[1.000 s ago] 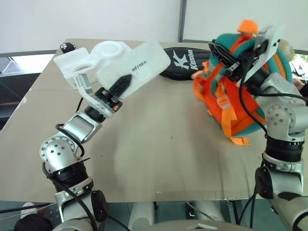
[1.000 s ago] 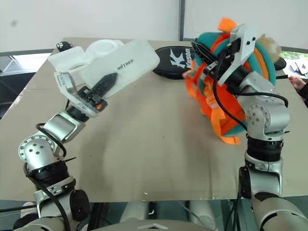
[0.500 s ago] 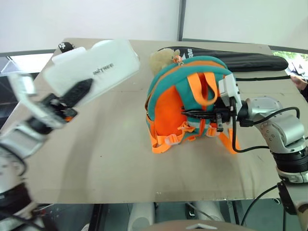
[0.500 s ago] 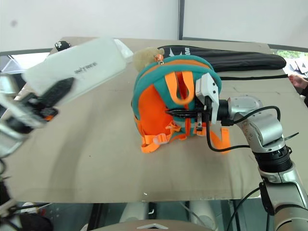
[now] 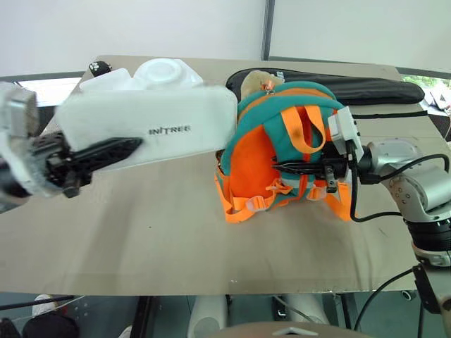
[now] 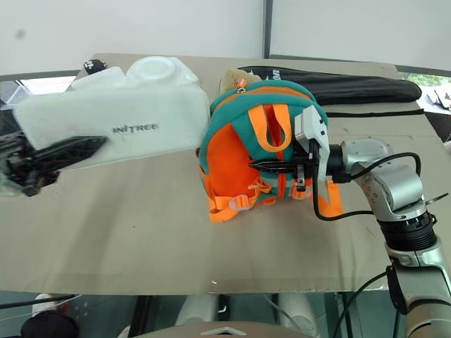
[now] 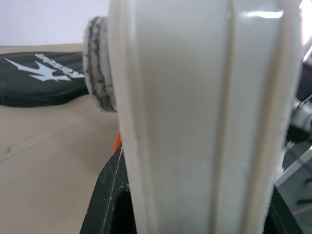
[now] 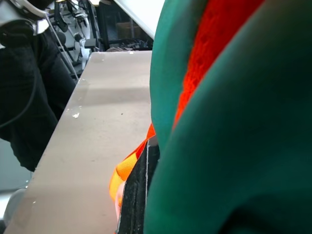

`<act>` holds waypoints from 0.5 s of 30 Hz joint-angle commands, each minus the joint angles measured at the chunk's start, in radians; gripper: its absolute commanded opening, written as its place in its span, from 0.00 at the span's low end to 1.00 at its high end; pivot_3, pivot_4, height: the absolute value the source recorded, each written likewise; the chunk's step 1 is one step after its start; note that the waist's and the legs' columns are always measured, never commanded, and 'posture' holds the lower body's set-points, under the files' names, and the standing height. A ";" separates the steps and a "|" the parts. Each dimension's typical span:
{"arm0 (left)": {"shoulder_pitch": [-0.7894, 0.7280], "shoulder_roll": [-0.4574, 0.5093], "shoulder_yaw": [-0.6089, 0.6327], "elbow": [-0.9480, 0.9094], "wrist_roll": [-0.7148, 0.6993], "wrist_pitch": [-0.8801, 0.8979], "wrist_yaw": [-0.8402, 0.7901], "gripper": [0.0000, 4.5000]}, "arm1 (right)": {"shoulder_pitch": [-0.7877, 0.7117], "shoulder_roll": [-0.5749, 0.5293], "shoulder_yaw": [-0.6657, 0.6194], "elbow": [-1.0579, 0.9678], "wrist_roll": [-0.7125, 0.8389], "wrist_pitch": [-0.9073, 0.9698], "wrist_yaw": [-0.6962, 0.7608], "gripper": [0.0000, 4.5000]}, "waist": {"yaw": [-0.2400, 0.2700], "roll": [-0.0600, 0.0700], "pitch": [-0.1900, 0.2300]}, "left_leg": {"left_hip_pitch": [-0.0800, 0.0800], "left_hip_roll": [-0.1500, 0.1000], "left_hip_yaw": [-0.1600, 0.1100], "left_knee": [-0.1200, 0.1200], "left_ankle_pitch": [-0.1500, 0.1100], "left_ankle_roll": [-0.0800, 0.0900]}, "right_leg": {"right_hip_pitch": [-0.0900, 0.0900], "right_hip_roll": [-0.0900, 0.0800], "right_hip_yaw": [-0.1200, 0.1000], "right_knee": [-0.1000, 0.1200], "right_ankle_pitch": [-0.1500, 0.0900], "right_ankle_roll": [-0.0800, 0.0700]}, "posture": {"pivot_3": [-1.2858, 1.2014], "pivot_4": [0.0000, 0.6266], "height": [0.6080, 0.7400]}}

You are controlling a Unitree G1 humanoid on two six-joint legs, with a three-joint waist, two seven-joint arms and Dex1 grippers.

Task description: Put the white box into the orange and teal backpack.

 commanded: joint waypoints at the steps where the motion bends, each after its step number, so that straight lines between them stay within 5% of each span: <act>1: -0.052 0.005 -0.047 0.014 0.068 -0.081 -0.065 0.24 | 0.014 -0.028 -0.035 -0.058 0.010 -0.022 0.021 0.00 | 0.001 0.000 0.000 | 0.000 0.000 0.000 0.000 0.000 0.000 | 0.000 0.000 0.000 0.000 0.000 0.000 | 0.52 0.24 1.00; 10: -0.279 -0.092 -0.421 -0.080 0.350 -0.250 -0.072 0.24 | 0.024 0.000 -0.010 -0.131 0.006 -0.020 -0.032 0.00 | 0.016 0.000 0.000 | -0.001 0.000 0.000 0.003 0.000 0.000 | 0.000 0.001 0.001 0.001 0.000 0.001 | 0.52 0.24 1.00; 15: -0.552 -0.264 -0.722 -0.044 0.566 -0.201 0.054 0.24 | 0.023 0.017 0.000 -0.147 -0.011 -0.022 -0.063 0.00 | 0.028 0.000 0.000 | -0.001 0.000 -0.002 0.006 0.000 0.000 | 0.003 0.003 0.001 0.001 0.002 0.003 | 0.52 0.24 1.00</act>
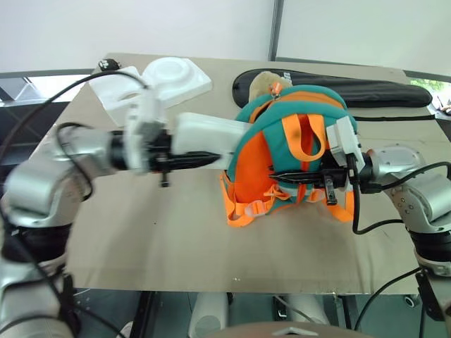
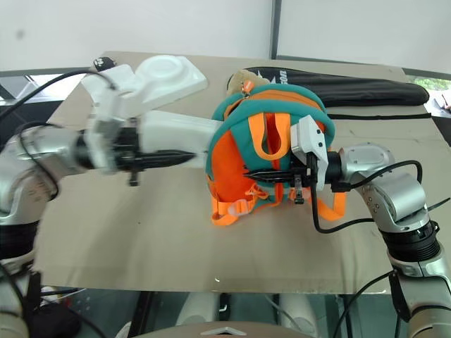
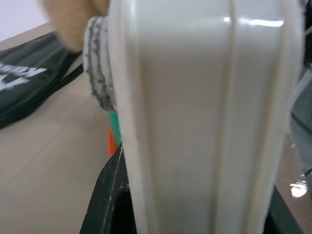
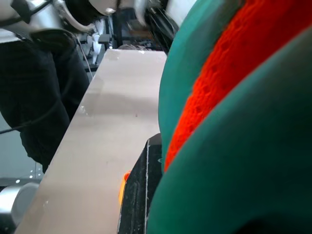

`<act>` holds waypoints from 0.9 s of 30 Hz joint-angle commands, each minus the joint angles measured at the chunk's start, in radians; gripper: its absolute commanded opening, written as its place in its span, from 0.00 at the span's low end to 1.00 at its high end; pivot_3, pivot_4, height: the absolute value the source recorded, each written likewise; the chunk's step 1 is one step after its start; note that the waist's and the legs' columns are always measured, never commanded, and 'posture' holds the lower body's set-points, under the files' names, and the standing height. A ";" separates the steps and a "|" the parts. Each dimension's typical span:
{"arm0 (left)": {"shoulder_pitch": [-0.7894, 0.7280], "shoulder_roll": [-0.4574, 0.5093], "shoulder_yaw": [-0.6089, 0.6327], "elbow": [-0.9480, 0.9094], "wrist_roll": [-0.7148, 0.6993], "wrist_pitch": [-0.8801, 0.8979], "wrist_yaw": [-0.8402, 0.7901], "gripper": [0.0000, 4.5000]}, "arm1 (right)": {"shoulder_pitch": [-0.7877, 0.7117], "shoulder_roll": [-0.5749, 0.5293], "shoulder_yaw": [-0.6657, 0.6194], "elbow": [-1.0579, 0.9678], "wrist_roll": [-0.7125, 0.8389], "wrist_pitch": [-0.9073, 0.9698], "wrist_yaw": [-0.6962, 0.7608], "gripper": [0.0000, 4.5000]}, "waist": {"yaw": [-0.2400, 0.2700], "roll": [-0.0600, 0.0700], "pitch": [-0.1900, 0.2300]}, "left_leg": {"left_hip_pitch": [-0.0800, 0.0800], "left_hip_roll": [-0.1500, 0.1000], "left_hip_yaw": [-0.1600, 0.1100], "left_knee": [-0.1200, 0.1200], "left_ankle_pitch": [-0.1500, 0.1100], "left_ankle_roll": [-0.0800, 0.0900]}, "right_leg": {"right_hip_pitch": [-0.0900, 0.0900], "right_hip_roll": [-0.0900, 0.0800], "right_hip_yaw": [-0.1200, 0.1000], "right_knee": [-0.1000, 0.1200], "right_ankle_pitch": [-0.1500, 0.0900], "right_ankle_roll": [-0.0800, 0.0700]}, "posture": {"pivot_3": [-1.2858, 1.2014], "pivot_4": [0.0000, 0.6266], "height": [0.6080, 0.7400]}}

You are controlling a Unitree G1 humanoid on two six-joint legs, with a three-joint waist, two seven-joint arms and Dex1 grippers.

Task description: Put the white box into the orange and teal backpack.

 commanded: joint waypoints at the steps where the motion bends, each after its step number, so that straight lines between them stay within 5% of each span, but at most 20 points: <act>1: -0.145 -0.112 -0.185 0.029 0.192 -0.053 0.081 0.24 | -0.009 0.008 -0.012 -0.043 -0.010 -0.017 -0.032 0.00 | -0.002 0.000 0.000 | 0.000 0.000 0.000 0.001 0.000 0.000 | 0.000 0.001 0.000 0.000 0.000 0.001 | 0.52 0.24 1.00; 3: -0.199 -0.173 -0.276 0.104 0.312 -0.108 0.114 0.24 | 0.006 0.013 -0.013 -0.044 -0.031 -0.019 -0.064 0.00 | -0.003 0.000 0.000 | 0.000 0.000 0.000 0.001 0.000 0.000 | 0.000 0.001 0.002 0.000 0.001 0.001 | 0.52 0.24 1.00; 8: -0.193 -0.169 -0.188 0.159 0.272 -0.055 0.078 0.72 | 0.046 0.010 -0.047 -0.043 -0.017 0.048 -0.141 0.00 | -0.017 0.000 0.000 | 0.001 0.001 -0.001 0.000 0.000 0.000 | 0.000 0.003 0.002 0.001 0.001 0.001 | 0.52 0.24 1.00; 11: -0.175 -0.080 0.066 0.151 -0.028 0.201 -0.009 0.99 | 0.058 0.005 -0.046 -0.028 -0.041 0.047 -0.171 0.00 | -0.032 0.000 0.000 | 0.001 0.002 -0.002 -0.001 0.000 0.000 | -0.001 0.004 0.002 0.002 0.001 0.001 | 0.52 0.24 1.00; 13: -0.164 0.002 0.189 0.192 -0.155 0.322 -0.070 0.99 | 0.066 0.001 -0.045 -0.022 -0.051 0.036 -0.177 0.00 | -0.040 0.000 0.001 | 0.000 0.002 -0.002 0.000 0.000 0.000 | -0.002 0.004 0.002 0.002 0.000 0.001 | 0.52 0.24 1.00; 17: -0.179 0.075 0.243 0.231 -0.212 0.348 -0.142 0.99 | 0.074 -0.009 -0.055 -0.022 -0.051 0.024 -0.170 0.00 | -0.027 0.000 0.001 | 0.001 0.002 -0.002 0.000 0.000 0.000 | -0.001 0.002 0.001 0.002 0.000 0.002 | 0.52 0.24 1.00; 21: -0.343 0.013 0.101 0.368 -0.026 0.195 -0.109 0.99 | 0.082 -0.042 -0.064 -0.049 -0.020 0.040 -0.122 0.00 | 0.006 0.000 0.001 | 0.001 0.000 -0.004 0.004 0.000 0.000 | 0.003 0.000 -0.002 0.001 -0.002 -0.002 | 0.52 0.24 1.00; 27: -0.567 -0.199 0.107 0.620 -0.103 0.571 0.071 0.99 | 0.120 -0.091 -0.018 -0.083 -0.062 0.008 -0.075 0.00 | 0.010 -0.001 0.000 | 0.001 -0.001 -0.003 0.006 0.000 0.001 | 0.005 0.001 0.001 0.001 0.000 0.001 | 0.52 0.24 1.00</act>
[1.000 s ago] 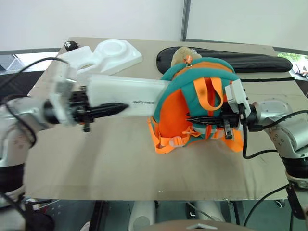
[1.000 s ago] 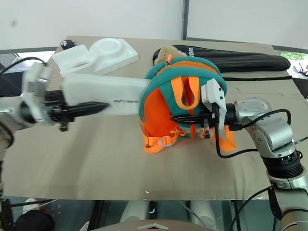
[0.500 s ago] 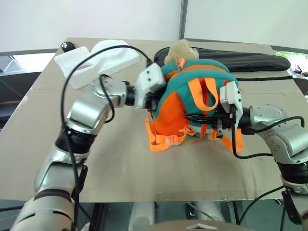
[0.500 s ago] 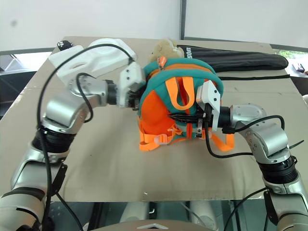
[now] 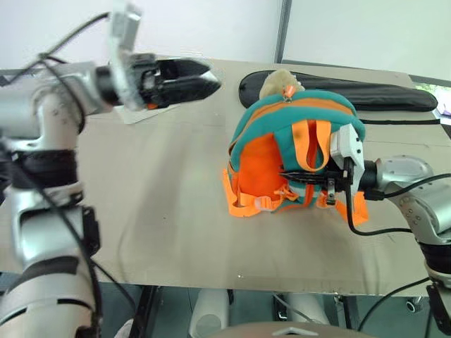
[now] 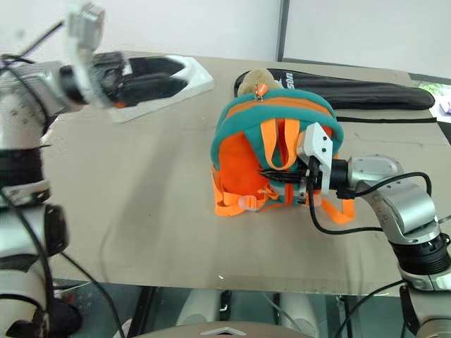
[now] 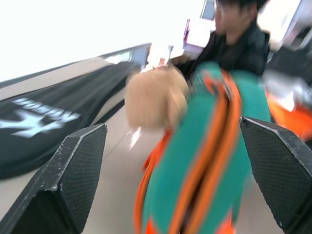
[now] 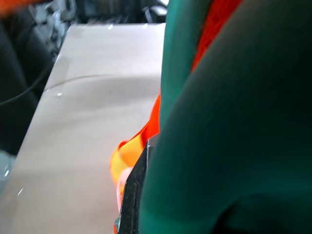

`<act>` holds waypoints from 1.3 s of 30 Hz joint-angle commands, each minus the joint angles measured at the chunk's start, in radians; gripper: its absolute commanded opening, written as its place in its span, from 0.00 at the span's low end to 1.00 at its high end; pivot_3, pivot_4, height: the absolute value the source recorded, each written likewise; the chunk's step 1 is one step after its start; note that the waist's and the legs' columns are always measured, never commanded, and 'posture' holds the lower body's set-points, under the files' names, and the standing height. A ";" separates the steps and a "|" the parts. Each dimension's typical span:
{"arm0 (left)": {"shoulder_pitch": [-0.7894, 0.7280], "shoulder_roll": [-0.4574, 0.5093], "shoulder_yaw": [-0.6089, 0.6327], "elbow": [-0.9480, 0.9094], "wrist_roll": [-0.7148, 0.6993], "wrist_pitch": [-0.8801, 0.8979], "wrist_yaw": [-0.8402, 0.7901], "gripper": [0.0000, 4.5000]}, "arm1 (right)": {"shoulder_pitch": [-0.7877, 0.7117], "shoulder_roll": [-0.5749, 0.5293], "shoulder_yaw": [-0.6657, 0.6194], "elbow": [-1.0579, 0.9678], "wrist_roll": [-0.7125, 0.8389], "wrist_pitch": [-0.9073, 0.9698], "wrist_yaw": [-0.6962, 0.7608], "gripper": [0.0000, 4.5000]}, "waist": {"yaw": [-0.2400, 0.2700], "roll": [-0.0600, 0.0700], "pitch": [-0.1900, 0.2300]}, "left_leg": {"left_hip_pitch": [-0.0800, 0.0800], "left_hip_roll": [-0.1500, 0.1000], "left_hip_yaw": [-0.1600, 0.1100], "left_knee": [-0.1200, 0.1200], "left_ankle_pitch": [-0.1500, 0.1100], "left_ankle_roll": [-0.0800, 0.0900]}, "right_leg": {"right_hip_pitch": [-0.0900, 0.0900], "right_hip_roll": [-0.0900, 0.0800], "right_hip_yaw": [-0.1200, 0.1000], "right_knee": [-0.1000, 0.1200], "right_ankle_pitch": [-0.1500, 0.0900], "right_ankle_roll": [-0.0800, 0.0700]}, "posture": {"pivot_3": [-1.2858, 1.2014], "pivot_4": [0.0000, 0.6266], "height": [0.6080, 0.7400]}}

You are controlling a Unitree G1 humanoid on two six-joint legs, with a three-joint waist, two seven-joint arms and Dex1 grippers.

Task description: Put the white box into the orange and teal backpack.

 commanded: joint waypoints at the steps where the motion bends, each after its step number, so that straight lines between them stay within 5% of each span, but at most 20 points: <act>1: -0.085 -0.093 0.048 0.125 -0.032 0.195 0.139 0.99 | 0.013 -0.012 0.013 -0.039 -0.018 -0.026 0.015 0.00 | -0.013 0.000 0.000 | 0.000 0.000 0.000 0.000 0.000 0.000 | -0.001 0.001 0.000 0.000 0.001 0.002 | 0.52 0.24 1.00; 10: -0.176 -0.314 0.221 0.428 -0.056 0.358 0.324 0.99 | 0.062 -0.025 0.019 -0.066 -0.041 -0.065 0.024 0.00 | -0.044 0.000 0.000 | -0.001 0.001 -0.003 -0.005 0.000 0.000 | -0.003 0.003 0.000 0.001 -0.001 0.002 | 0.52 0.24 1.00; 15: -0.169 -0.388 0.277 0.429 -0.095 0.436 0.339 0.99 | 0.080 -0.025 0.021 -0.078 -0.048 -0.073 0.021 0.00 | -0.044 0.000 0.000 | -0.001 0.000 -0.002 -0.003 0.000 0.000 | -0.002 0.002 0.000 0.001 0.000 0.003 | 0.52 0.24 1.00; 18: -0.138 -0.409 0.299 0.382 -0.126 0.515 0.348 0.75 | 0.094 -0.029 0.013 -0.080 -0.057 -0.080 0.012 0.00 | -0.046 0.000 0.000 | -0.001 0.000 -0.002 -0.003 0.000 0.000 | -0.002 0.002 0.000 0.002 0.000 0.003 | 0.52 0.24 1.00; 22: -0.107 -0.404 0.294 0.339 -0.179 0.542 0.372 0.30 | 0.094 -0.024 0.009 -0.068 -0.071 -0.094 0.000 0.00 | -0.046 0.000 0.000 | 0.000 0.000 -0.003 -0.003 0.000 0.000 | -0.002 0.002 0.000 0.003 -0.001 0.003 | 0.52 0.24 1.00; 26: -0.090 -0.405 0.359 0.260 -0.221 0.528 0.402 0.03 | 0.063 0.019 -0.017 -0.045 -0.044 -0.044 -0.073 0.00 | -0.046 0.000 0.001 | 0.000 0.000 -0.003 -0.003 0.000 -0.001 | -0.002 0.002 0.000 0.003 0.000 0.003 | 0.52 0.24 1.00; 31: -0.116 -0.376 0.563 0.200 -0.335 0.529 0.474 0.00 | 0.029 0.109 -0.098 -0.013 0.032 0.090 -0.240 0.00 | -0.047 0.000 0.000 | 0.000 0.000 -0.003 -0.003 0.000 -0.001 | -0.002 0.002 0.000 0.004 0.000 0.003 | 0.52 0.24 1.00; 39: 0.086 -0.275 0.739 -0.166 -0.547 0.514 0.711 0.00 | -0.051 0.296 -0.323 0.066 0.263 0.213 -0.514 0.00 | -0.048 0.001 0.001 | 0.001 0.001 -0.002 -0.004 0.000 -0.001 | -0.003 0.000 0.001 0.004 0.000 0.003 | 0.52 0.24 1.00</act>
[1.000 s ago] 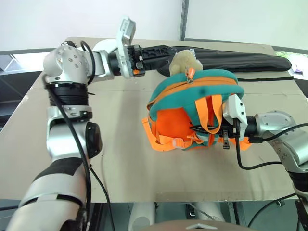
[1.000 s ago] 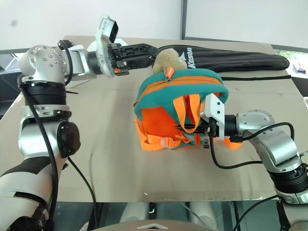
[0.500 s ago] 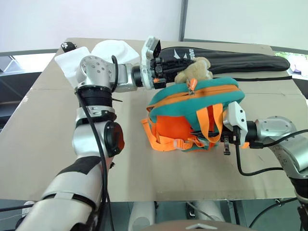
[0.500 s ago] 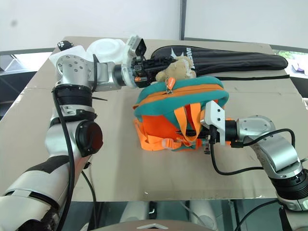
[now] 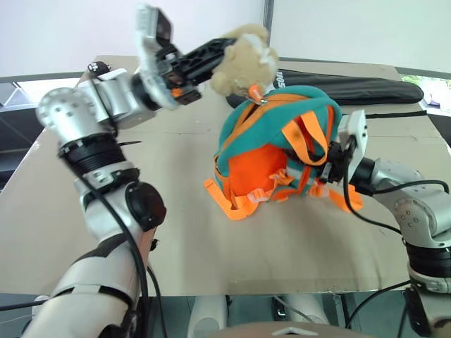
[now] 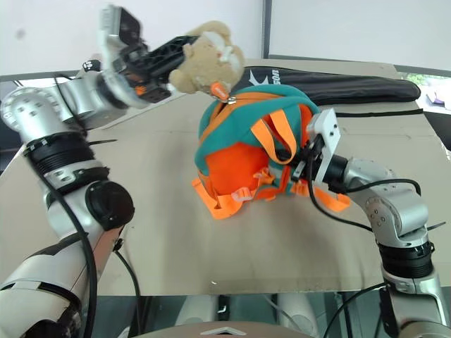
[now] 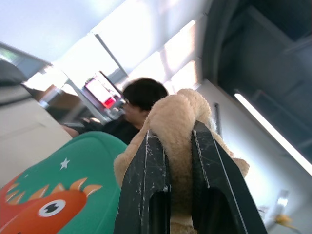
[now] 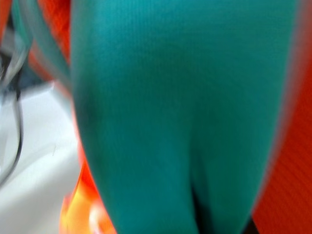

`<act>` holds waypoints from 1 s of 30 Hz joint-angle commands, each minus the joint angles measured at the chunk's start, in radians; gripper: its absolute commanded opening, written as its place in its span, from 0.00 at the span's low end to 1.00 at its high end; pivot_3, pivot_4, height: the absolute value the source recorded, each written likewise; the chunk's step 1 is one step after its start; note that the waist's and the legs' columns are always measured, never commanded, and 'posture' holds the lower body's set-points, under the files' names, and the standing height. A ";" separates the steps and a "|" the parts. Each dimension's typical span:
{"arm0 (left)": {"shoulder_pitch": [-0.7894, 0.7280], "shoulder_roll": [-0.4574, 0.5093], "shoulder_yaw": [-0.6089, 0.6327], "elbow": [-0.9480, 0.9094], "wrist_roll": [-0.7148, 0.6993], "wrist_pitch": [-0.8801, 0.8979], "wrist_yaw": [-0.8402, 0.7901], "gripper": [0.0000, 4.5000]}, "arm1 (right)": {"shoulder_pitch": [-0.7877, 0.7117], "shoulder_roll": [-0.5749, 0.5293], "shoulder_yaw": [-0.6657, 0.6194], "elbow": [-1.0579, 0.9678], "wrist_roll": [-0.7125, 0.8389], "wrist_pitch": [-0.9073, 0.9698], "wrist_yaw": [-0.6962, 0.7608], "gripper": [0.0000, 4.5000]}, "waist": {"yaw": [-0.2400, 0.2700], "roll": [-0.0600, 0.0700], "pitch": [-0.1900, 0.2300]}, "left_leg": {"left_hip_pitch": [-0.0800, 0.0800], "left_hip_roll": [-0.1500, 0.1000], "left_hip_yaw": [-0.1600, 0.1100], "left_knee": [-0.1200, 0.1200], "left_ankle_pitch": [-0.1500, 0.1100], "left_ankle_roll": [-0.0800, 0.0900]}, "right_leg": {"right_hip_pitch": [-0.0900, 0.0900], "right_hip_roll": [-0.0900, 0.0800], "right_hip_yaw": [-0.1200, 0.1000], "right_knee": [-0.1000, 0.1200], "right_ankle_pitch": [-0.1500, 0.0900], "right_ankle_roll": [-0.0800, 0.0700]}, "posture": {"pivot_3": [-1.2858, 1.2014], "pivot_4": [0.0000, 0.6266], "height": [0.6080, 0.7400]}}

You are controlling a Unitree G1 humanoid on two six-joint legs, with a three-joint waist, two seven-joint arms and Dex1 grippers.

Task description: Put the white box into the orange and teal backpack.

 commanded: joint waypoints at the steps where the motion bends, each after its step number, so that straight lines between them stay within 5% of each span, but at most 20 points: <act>1: 0.099 0.023 0.111 -0.212 -0.125 -0.048 0.111 0.00 | -0.029 0.049 -0.144 0.016 0.107 0.035 -0.152 0.00 | 0.002 0.000 0.000 | 0.000 0.000 0.000 0.000 0.000 0.000 | 0.000 0.000 -0.001 0.000 0.000 0.000 | 0.52 0.24 1.00; 6: 0.314 0.007 0.170 -0.367 -0.262 -0.172 0.285 0.00 | -0.091 0.141 -0.251 0.075 0.185 0.026 -0.383 0.00 | 0.004 0.000 0.000 | 0.000 -0.001 0.001 0.000 0.000 0.000 | 0.000 -0.002 0.000 0.000 0.000 0.000 | 0.52 0.24 1.00; 16: 0.749 0.068 0.095 -0.549 -0.484 -0.445 0.406 0.00 | -0.267 0.213 -0.340 0.209 0.149 -0.082 -0.766 0.00 | 0.005 0.000 -0.001 | 0.002 -0.001 0.001 0.001 0.000 0.000 | 0.000 -0.002 0.000 0.005 0.000 -0.001 | 0.52 0.24 1.00; 23: 0.650 0.135 0.048 -0.496 -0.757 -0.711 0.559 0.00 | -0.257 0.099 -0.204 0.198 -0.039 -0.095 -0.728 0.00 | 0.013 -0.001 -0.001 | 0.000 -0.002 -0.001 0.002 0.000 0.001 | 0.000 -0.002 -0.002 0.003 0.000 -0.001 | 0.52 0.24 1.00; 30: 0.391 0.104 -0.159 -0.555 -0.754 -0.821 0.620 0.00 | -0.219 -0.004 0.139 0.008 -0.153 -0.122 -0.449 0.00 | 0.013 -0.001 0.000 | -0.002 -0.002 -0.001 0.000 0.000 0.000 | 0.000 -0.001 -0.002 -0.002 0.000 -0.001 | 0.52 0.24 1.00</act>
